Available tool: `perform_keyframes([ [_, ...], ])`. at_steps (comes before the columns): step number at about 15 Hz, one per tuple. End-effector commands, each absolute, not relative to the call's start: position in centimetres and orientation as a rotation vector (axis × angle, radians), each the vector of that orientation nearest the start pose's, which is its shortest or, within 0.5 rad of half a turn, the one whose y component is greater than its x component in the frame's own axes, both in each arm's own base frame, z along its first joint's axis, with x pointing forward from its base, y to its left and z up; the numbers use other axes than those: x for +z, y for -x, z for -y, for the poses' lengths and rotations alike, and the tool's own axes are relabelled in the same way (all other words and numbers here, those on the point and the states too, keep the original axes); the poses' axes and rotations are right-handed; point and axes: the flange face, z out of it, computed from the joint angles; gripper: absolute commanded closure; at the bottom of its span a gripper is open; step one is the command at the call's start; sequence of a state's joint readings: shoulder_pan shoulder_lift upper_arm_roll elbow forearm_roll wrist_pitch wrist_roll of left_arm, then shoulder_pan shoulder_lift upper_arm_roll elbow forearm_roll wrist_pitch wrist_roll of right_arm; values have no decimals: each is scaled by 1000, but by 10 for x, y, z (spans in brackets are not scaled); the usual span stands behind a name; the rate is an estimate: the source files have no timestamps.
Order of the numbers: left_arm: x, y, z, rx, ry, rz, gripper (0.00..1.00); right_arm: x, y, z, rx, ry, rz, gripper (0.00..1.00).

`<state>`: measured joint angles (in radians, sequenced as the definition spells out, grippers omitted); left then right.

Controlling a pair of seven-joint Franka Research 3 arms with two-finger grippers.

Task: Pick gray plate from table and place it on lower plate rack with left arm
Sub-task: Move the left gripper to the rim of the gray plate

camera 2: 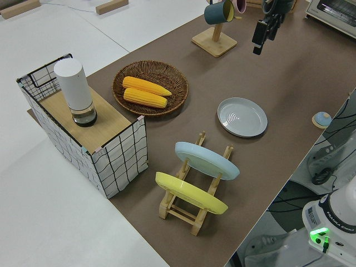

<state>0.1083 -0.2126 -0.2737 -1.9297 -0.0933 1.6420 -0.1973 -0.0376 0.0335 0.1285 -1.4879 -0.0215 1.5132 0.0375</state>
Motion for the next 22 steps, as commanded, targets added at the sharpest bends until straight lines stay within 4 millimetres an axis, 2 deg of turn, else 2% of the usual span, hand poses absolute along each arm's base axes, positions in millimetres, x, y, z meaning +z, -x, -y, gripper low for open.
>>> perform_keyframes([
  [1,570,-480,103,122,3147,90,0,643,-559,-45,19,3160,58,17],
  [5,569,-480,103,124,3147,91,0,643,-559,-45,17,3160,58,17],
  [14,551,-478,105,118,3140,87,0,643,-559,-45,17,3160,58,17],
  [19,526,-470,100,109,3132,104,0,643,-559,-45,17,3160,58,17],
  [22,521,-468,93,96,3131,106,0,643,-559,-45,17,3160,58,17],
])
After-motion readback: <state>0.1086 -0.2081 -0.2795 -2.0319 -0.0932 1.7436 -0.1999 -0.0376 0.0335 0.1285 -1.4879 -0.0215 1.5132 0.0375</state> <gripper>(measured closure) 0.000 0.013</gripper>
